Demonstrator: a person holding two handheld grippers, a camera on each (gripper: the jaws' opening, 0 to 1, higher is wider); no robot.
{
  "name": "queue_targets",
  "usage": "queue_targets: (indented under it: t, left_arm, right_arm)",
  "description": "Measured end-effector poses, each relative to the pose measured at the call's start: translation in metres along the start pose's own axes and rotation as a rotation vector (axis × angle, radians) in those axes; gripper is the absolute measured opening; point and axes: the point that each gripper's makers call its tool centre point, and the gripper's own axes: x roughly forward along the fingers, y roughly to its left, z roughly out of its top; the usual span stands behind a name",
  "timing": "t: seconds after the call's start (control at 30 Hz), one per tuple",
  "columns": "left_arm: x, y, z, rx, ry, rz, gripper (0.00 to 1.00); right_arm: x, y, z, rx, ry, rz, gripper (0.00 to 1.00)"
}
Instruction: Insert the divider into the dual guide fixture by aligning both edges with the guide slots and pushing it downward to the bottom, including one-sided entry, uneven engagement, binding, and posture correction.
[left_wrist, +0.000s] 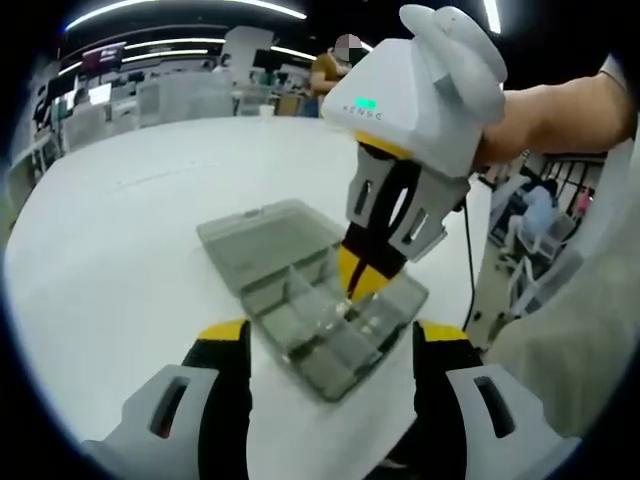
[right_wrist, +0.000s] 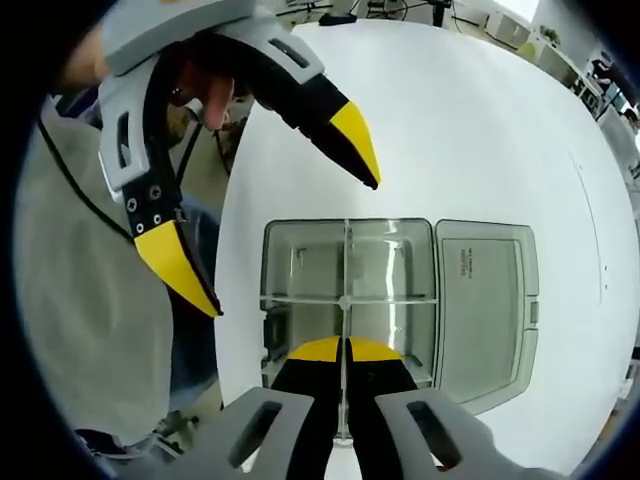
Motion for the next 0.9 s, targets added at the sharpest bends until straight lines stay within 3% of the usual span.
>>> queue_targets:
  t: [0.9]
  left_arm:
    - [-0.0041,-0.0054,-0.0024,0.009,0.006,0.000,0.63]
  right_arm:
    - [0.0041,0.0002,0.0001,0.011,0.001,-0.025,0.00]
